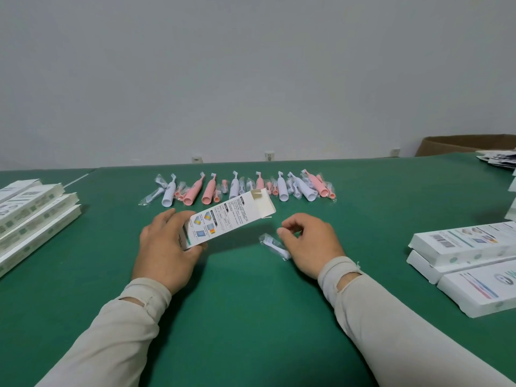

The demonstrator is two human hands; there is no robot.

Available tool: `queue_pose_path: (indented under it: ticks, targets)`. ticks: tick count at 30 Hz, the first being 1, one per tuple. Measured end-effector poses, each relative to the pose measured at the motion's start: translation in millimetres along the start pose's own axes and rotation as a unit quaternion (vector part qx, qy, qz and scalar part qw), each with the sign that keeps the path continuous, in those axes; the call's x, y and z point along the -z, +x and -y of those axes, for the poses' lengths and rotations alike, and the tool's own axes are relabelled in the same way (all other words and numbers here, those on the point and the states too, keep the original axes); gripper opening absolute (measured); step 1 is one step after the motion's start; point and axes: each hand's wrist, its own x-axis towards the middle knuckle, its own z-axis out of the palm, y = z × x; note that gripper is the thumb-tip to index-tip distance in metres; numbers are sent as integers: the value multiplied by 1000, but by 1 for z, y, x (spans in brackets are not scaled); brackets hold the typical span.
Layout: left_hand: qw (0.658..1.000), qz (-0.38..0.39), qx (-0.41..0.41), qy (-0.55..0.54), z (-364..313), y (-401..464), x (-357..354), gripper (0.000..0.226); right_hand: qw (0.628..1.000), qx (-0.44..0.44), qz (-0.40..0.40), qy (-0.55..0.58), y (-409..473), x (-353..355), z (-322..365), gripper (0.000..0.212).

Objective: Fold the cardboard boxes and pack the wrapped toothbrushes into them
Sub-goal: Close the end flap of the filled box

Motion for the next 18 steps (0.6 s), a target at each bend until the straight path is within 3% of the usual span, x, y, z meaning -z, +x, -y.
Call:
queue_pose_path:
  ticks: [5, 9, 13, 18]
  targets:
    - [1000, 3, -3, 6, 0, 0, 1, 58, 992, -35, 88, -79, -2, 3, 11, 12]
    - [1000, 6, -4, 4, -1, 0, 1, 59, 968, -39, 158, -191, -4, 20, 16, 37]
    - [1000, 10, -10, 3, -2, -1, 0, 58, 946, -38, 192, -257, -10, 26, 22, 23]
    - [1000, 12, -6, 6, -1, -1, 0, 60, 963, -25, 136, -233, -9, 28, 23, 10]
